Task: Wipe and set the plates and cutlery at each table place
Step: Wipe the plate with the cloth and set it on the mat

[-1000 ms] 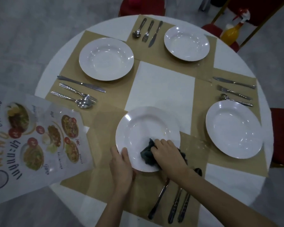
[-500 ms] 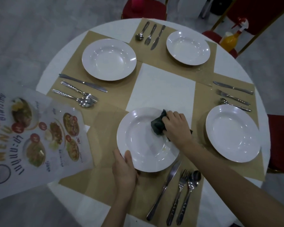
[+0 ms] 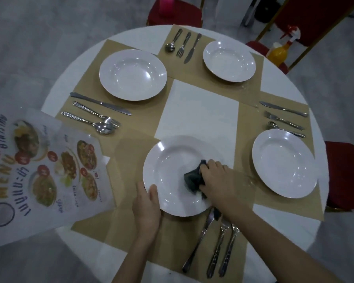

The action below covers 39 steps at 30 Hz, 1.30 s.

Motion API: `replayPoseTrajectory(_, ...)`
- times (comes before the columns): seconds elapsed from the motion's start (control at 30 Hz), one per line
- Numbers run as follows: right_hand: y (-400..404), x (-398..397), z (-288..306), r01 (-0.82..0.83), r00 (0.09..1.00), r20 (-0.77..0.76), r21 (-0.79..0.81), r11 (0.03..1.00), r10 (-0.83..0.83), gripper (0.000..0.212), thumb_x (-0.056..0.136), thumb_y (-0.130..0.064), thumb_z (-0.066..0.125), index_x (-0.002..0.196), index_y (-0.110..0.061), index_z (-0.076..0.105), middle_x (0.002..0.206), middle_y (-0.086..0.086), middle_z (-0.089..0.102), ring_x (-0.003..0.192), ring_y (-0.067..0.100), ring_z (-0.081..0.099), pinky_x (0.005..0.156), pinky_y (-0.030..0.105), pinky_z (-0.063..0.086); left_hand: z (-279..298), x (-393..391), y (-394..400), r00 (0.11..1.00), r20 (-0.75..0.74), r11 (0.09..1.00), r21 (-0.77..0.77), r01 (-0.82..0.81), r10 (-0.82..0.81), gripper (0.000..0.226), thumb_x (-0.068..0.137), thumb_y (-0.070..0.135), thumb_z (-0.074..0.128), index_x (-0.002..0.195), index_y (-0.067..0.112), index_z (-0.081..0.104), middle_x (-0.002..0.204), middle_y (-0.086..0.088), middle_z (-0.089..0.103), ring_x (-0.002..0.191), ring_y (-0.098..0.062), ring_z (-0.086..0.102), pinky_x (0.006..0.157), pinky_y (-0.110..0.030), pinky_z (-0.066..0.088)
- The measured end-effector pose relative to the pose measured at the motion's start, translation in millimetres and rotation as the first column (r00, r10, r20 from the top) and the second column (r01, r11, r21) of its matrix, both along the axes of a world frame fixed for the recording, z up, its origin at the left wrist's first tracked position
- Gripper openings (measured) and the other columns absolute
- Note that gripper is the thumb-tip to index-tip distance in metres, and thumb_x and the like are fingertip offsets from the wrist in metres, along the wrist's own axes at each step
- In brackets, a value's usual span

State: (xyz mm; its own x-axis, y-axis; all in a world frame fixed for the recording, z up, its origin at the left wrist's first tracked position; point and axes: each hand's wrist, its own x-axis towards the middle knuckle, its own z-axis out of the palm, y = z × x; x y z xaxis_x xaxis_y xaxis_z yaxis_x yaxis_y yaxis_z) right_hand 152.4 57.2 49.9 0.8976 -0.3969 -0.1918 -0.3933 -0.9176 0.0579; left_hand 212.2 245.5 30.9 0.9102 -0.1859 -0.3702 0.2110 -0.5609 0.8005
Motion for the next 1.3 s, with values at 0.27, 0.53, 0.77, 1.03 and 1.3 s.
replayPoseTrajectory(0.27, -34, 32, 2, -0.080, 0.995, 0.045, -0.105, 0.991, 0.086, 0.028, 0.054, -0.010, 0.084, 0.073, -0.010, 0.063, 0.075, 0.008, 0.057, 0.067, 0.029, 0.056, 0.059, 0.037, 0.044, 5, -6, 0, 0.999, -0.032, 0.999, -0.034, 0.008, -0.009, 0.011, 0.100, 0.026, 0.042, 0.111, 0.025, 0.040, 0.096, 0.005, 0.061, 0.080, -0.004, 0.059, 0.060, -0.018, 0.046)
replayPoseTrajectory(0.53, 17, 17, -12, 0.015, 0.990, 0.143, -0.025, 1.000, -0.011, 0.028, 0.053, -0.006, 0.084, 0.069, -0.013, 0.063, 0.077, 0.007, 0.058, 0.067, 0.026, 0.055, 0.059, 0.033, 0.044, 0, 20, 3, 0.997, 0.073, 0.997, 0.070, 0.028, -0.033, 0.025, 0.100, 0.024, 0.041, 0.121, 0.009, 0.045, 0.078, -0.001, 0.060, 0.070, -0.020, 0.061, 0.054, -0.029, 0.044)
replayPoseTrajectory(0.77, 59, -37, -9, -0.249, 0.957, 0.193, 0.180, 0.952, 0.214, 0.025, 0.061, -0.022, 0.077, 0.085, -0.018, 0.068, 0.084, 0.001, 0.056, 0.076, 0.021, 0.052, 0.063, 0.031, 0.049, 1, 28, 9, 0.991, 0.105, 0.986, 0.155, 0.061, -0.078, 0.027, 0.101, 0.024, 0.041, 0.118, 0.004, 0.045, 0.082, -0.010, 0.061, 0.065, -0.021, 0.050, 0.049, -0.024, 0.031)
replayPoseTrajectory(1.03, 8, -17, -1, -0.377, 0.922, 0.053, -0.105, 0.920, 0.384, 0.020, 0.063, -0.007, 0.076, 0.081, -0.014, 0.068, 0.087, 0.007, 0.060, 0.077, 0.027, 0.056, 0.068, 0.037, 0.048, 3, 32, 18, 0.986, 0.097, 0.985, 0.123, 0.123, -0.135, 0.022, 0.099, 0.021, 0.046, 0.115, 0.005, 0.048, 0.074, 0.011, 0.050, 0.068, -0.014, 0.054, 0.054, -0.027, 0.035)
replayPoseTrajectory(1.3, 0, 41, 2, -0.241, 0.967, 0.010, -0.298, 0.924, 0.255, 0.011, 0.072, 0.001, 0.070, 0.074, -0.008, 0.063, 0.083, 0.011, 0.059, 0.073, 0.028, 0.055, 0.065, 0.039, 0.047, 7, 26, 13, 0.995, 0.078, 0.998, 0.023, 0.057, -0.059, 0.030, 0.100, 0.021, 0.045, 0.128, 0.011, 0.045, 0.095, 0.005, 0.058, 0.080, -0.015, 0.056, 0.064, -0.024, 0.041)
